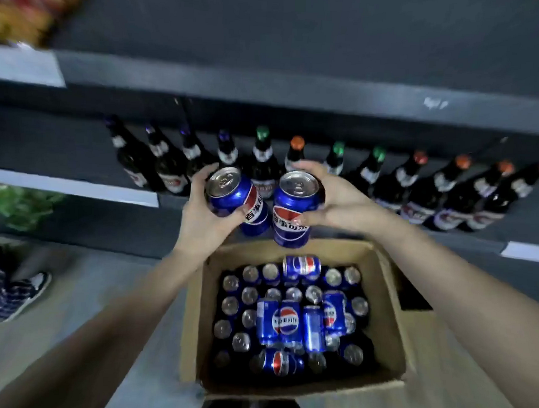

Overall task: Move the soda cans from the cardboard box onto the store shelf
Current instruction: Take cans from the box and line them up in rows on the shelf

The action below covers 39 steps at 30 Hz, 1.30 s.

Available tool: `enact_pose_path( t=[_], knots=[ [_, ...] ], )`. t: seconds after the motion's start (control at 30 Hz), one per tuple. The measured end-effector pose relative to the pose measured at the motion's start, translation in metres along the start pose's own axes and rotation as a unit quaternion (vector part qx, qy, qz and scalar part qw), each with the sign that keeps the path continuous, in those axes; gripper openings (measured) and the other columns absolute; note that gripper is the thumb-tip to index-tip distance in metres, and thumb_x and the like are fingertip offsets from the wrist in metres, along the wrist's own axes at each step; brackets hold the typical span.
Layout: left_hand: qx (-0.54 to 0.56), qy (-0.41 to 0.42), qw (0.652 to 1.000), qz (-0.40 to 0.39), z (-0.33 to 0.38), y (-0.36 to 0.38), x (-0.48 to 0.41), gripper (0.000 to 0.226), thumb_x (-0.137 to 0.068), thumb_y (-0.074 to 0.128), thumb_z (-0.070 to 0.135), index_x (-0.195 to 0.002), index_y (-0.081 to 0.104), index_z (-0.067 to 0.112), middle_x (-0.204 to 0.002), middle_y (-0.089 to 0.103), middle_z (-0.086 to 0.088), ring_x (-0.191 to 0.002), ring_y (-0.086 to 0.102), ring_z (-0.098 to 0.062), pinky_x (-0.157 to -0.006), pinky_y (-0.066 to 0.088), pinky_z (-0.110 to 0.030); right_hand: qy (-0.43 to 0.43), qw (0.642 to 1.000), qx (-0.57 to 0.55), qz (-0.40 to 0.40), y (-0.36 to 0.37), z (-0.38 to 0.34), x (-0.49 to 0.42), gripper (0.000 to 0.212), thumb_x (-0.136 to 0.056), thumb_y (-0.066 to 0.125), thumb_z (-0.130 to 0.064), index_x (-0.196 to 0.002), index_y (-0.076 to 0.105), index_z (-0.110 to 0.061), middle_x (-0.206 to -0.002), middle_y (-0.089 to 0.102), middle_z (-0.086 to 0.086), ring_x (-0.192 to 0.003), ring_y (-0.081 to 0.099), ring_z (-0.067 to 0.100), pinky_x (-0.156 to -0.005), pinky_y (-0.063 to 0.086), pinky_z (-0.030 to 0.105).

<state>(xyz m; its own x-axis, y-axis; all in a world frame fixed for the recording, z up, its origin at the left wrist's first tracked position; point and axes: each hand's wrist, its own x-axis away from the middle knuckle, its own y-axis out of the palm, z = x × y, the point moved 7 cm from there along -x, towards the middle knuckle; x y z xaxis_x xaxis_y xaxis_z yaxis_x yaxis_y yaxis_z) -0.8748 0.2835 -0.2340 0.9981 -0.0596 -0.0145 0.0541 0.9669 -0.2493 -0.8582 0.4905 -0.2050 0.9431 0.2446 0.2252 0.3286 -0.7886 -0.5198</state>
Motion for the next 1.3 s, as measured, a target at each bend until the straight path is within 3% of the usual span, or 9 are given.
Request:
enact_pose_path(
  t=[0.1, 0.17, 0.23, 0.43, 0.53, 0.63, 0.93, 1.17, 1.3],
  knots=[
    [0.05, 0.074, 0.996, 0.01, 0.086, -0.026, -0.012, 0.062, -0.062, 0.073, 0.031, -0.117, 0.045, 0.03, -0.114, 0.062, -0.001, -0.101, 0.063, -0.011, -0.091, 0.05, -0.026, -0.059, 0.998, -0.01, 0.008, -0.046, -0.075, 0.013, 0.083, -0.071, 0.079, 0.002, -0.138, 0.036, -0.019, -0.119, 0.055, -0.012, -0.102, 0.056, -0.01, -0.091, 0.041, 0.006],
    [0.069, 0.106, 0.992, 0.015, 0.136, -0.039, -0.027, 0.051, -0.073, 0.074, 0.015, -0.115, 0.048, 0.026, -0.107, 0.064, 0.002, -0.093, 0.064, -0.001, -0.086, 0.051, -0.019, -0.092, 0.996, -0.01, 0.02, -0.074, -0.119, 0.016, 0.081, -0.072, 0.077, 0.003, -0.138, 0.036, -0.022, -0.121, 0.053, -0.013, -0.102, 0.054, -0.013, -0.089, 0.04, 0.003],
    [0.088, 0.134, 0.987, 0.013, 0.182, -0.05, -0.045, 0.04, -0.085, 0.064, 0.001, -0.116, 0.049, 0.021, -0.102, 0.065, 0.005, -0.085, 0.064, 0.006, -0.08, 0.052, -0.015, -0.123, 0.992, -0.018, 0.027, -0.099, -0.158, 0.012, 0.078, -0.074, 0.076, 0.002, -0.136, 0.037, -0.025, -0.125, 0.053, -0.01, -0.108, 0.054, -0.007, -0.092, 0.042, 0.007],
    [0.053, 0.176, 0.982, -0.048, 0.26, -0.078, -0.112, 0.046, -0.086, 0.063, -0.002, -0.124, 0.048, 0.017, -0.103, 0.064, 0.013, -0.087, 0.063, 0.011, -0.075, 0.05, -0.01, -0.164, 0.985, -0.022, 0.056, -0.153, -0.23, -0.027, 0.073, -0.079, 0.071, 0.004, -0.134, 0.038, -0.03, -0.129, 0.055, -0.002, -0.114, 0.057, 0.013, -0.097, 0.047, 0.027],
    [0.006, 0.167, 0.981, -0.101, 0.266, -0.084, -0.153, 0.055, -0.081, 0.069, -0.002, -0.129, 0.048, 0.015, -0.11, 0.064, 0.007, -0.095, 0.063, 0.002, -0.083, 0.052, -0.015, -0.148, 0.987, -0.001, 0.069, -0.159, -0.242, -0.054, 0.076, -0.082, 0.068, 0.003, -0.143, 0.032, -0.025, -0.128, 0.053, -0.005, -0.108, 0.056, 0.004, -0.093, 0.048, 0.024],
    [-0.016, 0.148, 0.98, -0.135, 0.255, -0.085, -0.193, 0.057, -0.078, 0.071, -0.006, -0.128, 0.048, 0.011, -0.115, 0.063, -0.003, -0.099, 0.061, -0.007, -0.087, 0.051, -0.019, -0.119, 0.989, 0.019, 0.081, -0.152, -0.236, -0.086, 0.078, -0.083, 0.067, 0.002, -0.147, 0.027, -0.021, -0.132, 0.052, -0.003, -0.113, 0.054, 0.008, -0.094, 0.046, 0.021],
    [-0.017, 0.117, 0.973, -0.198, 0.185, -0.079, -0.298, 0.056, -0.078, 0.072, -0.004, -0.123, 0.047, 0.017, -0.119, 0.062, -0.002, -0.106, 0.06, -0.009, -0.098, 0.045, -0.029, -0.031, 0.99, -0.001, 0.14, -0.137, -0.201, -0.185, 0.08, -0.084, 0.067, -0.004, -0.149, 0.025, -0.023, -0.141, 0.047, -0.001, -0.13, 0.046, 0.015, -0.109, 0.037, 0.03],
    [-0.005, 0.121, 0.967, -0.223, 0.174, -0.077, -0.333, 0.056, -0.081, 0.07, 0.002, -0.124, 0.046, 0.029, -0.117, 0.063, 0.007, -0.113, 0.058, -0.012, -0.099, 0.046, -0.029, -0.022, 0.988, 0.014, 0.152, -0.137, -0.203, -0.215, 0.081, -0.089, 0.06, 0.001, -0.151, 0.017, -0.027, -0.146, 0.039, -0.004, -0.132, 0.04, 0.012, -0.105, 0.034, 0.022],
    [-0.028, 0.09, 0.965, -0.246, 0.169, -0.074, -0.328, 0.085, -0.077, 0.078, 0.016, -0.143, 0.027, 0.03, -0.124, 0.056, 0.012, -0.118, 0.053, -0.01, -0.103, 0.04, -0.029, -0.017, 0.985, -0.052, 0.164, -0.133, -0.192, -0.219, 0.106, -0.084, 0.067, 0.001, -0.151, -0.006, -0.035, -0.142, 0.038, -0.012, -0.13, 0.043, 0.01, -0.111, 0.033, 0.029]
  ],
)
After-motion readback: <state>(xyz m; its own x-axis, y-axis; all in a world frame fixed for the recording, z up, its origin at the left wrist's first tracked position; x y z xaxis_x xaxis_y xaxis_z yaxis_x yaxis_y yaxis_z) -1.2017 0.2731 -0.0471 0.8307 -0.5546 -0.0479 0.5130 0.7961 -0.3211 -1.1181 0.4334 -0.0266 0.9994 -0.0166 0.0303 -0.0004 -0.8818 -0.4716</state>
